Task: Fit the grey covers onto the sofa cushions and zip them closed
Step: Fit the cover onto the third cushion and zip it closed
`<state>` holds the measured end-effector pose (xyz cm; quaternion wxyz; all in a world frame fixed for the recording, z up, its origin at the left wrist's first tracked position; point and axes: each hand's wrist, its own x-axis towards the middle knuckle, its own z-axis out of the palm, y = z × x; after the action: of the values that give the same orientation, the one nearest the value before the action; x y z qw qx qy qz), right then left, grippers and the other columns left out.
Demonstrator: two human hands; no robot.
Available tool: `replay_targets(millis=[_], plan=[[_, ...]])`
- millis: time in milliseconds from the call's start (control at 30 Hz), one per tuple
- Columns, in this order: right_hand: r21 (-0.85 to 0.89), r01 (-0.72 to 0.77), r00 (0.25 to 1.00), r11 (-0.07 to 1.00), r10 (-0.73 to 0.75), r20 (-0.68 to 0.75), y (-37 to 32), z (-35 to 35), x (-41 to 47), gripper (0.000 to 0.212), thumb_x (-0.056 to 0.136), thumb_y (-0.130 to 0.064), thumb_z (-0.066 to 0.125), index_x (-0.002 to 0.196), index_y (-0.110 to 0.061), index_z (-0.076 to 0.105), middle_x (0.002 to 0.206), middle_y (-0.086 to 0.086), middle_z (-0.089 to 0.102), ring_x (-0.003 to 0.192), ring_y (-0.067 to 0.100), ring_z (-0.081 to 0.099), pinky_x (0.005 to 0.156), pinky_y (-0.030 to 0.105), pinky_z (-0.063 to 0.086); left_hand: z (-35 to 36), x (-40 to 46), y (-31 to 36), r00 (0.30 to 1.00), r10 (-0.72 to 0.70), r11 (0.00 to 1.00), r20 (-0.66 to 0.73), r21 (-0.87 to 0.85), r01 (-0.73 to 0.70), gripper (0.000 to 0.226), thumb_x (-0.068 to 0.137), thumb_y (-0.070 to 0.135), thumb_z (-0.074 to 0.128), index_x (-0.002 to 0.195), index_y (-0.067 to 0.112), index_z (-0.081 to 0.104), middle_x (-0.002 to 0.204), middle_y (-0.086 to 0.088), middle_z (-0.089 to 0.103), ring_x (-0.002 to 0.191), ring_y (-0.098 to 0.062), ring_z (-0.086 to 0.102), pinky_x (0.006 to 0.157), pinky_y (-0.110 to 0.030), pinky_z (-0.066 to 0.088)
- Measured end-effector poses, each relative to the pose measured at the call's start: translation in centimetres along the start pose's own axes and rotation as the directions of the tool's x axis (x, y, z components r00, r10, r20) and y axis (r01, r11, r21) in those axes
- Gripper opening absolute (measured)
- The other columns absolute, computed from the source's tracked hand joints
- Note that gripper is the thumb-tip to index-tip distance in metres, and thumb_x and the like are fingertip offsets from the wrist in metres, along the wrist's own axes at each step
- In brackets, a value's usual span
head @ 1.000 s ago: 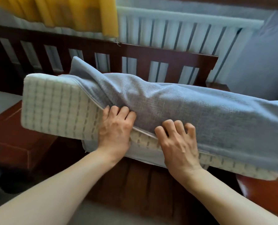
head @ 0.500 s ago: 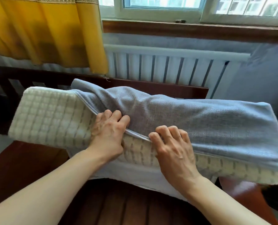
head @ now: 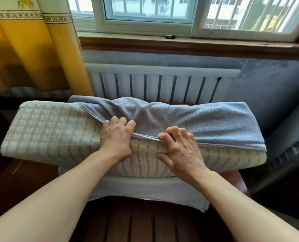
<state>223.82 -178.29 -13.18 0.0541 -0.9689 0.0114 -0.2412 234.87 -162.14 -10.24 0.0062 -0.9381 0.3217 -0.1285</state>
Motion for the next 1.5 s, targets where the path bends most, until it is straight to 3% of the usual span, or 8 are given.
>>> replay_targets(millis=[167,333,533,700,900,1000,1167,1500], plan=[[0.028,-0.18,0.975,0.983,0.182,-0.13,2.2,-0.8,2.1,0.014,0.077,-0.015,0.052,0.089,-0.016,0.06,0.093,0.003,0.055,0.086,0.026,0.051,0.072,0.035,0.039,-0.2,1.6,0.0,0.98,0.1,0.995,-0.17,-0.008,-0.103,0.046,0.052,0.001,0.062,0.093,0.017,0.052,0.09,-0.007,0.05,0.089,-0.033,0.051,0.079,-0.041,0.039],[-0.136,-0.189,0.962,0.973,0.155,-0.227,3.9,-1.6,2.5,0.035,0.073,-0.003,0.029,0.083,-0.01,0.062,0.081,0.009,0.056,0.072,0.028,0.053,0.063,0.035,0.043,-1.0,2.4,0.6,0.971,0.213,0.974,-0.106,0.095,-0.203,0.064,0.021,0.006,0.081,0.08,0.013,0.058,0.075,-0.01,0.053,0.067,-0.032,0.056,0.06,-0.038,0.044],[-0.325,-0.264,0.951,0.908,0.189,-0.246,8.3,-4.0,-0.2,0.029,0.075,-0.001,0.035,0.082,-0.007,0.063,0.078,0.013,0.058,0.069,0.031,0.054,0.058,0.036,0.043,-2.0,1.9,5.8,0.975,0.209,0.978,-0.073,0.031,-0.207,0.084,0.008,0.035,0.089,0.083,0.014,0.057,0.078,-0.008,0.054,0.07,-0.03,0.056,0.062,-0.037,0.043],[-0.443,-0.338,0.927,0.831,0.212,-0.309,14.2,-6.5,-3.4,0.016,0.07,0.001,0.052,0.082,-0.007,0.06,0.079,0.014,0.058,0.07,0.031,0.054,0.055,0.034,0.039,-2.0,3.2,13.2,0.958,0.257,0.965,-0.125,-0.008,-0.26,0.087,0.007,0.026,0.087,0.086,0.015,0.055,0.081,-0.008,0.053,0.072,-0.029,0.053,0.063,-0.037,0.043],[-0.359,-0.474,0.869,0.804,0.361,-0.339,17.9,-7.2,-5.5,0.005,0.071,-0.004,0.057,0.075,-0.007,0.056,0.072,0.009,0.054,0.05,0.026,0.055,0.04,0.021,0.023,-1.7,3.4,16.8,0.957,0.256,0.966,-0.14,0.013,-0.257,0.103,0.002,0.042,0.09,0.094,0.012,0.055,0.089,-0.011,0.054,0.08,-0.031,0.054,0.075,-0.048,0.047],[-0.305,-0.506,0.847,0.806,0.399,-0.351,18.2,-6.8,-6.1,0.009,0.067,-0.006,0.059,0.062,-0.008,0.051,0.059,0.008,0.052,0.035,0.026,0.053,0.042,0.018,0.019,-2.2,3.7,19.3,0.947,0.284,0.958,-0.147,0.001,-0.287,0.099,0.005,0.045,0.09,0.092,0.011,0.058,0.088,-0.011,0.055,0.079,-0.031,0.056,0.076,-0.048,0.047],[-0.36,-0.385,0.901,0.85,0.262,-0.345,18.9,-7.4,-6.8,0.016,0.069,-0.006,0.039,0.057,-0.011,0.048,0.051,0.006,0.048,0.03,0.024,0.047,0.044,0.017,0.018,-2.5,4.3,21.7,0.945,0.301,0.952,-0.131,-0.009,-0.305,0.084,0.01,0.036,0.093,0.083,0.012,0.059,0.082,-0.008,0.057,0.071,-0.029,0.057,0.052,-0.032,0.039],[-0.417,-0.28,0.96,0.865,0.247,-0.132,16.7,-7.3,-11.5,0.009,0.058,-0.005,0.056,0.059,-0.013,0.051,0.05,0.005,0.05,0.035,0.022,0.049,0.041,0.02,0.029,-1.5,3.1,21.7,0.928,0.33,0.943,-0.175,0.012,-0.333,0.036,0.047,0.005,0.082,0.07,0.014,0.056,0.075,-0.002,0.056,0.067,-0.026,0.055,0.042,-0.022,0.023]])
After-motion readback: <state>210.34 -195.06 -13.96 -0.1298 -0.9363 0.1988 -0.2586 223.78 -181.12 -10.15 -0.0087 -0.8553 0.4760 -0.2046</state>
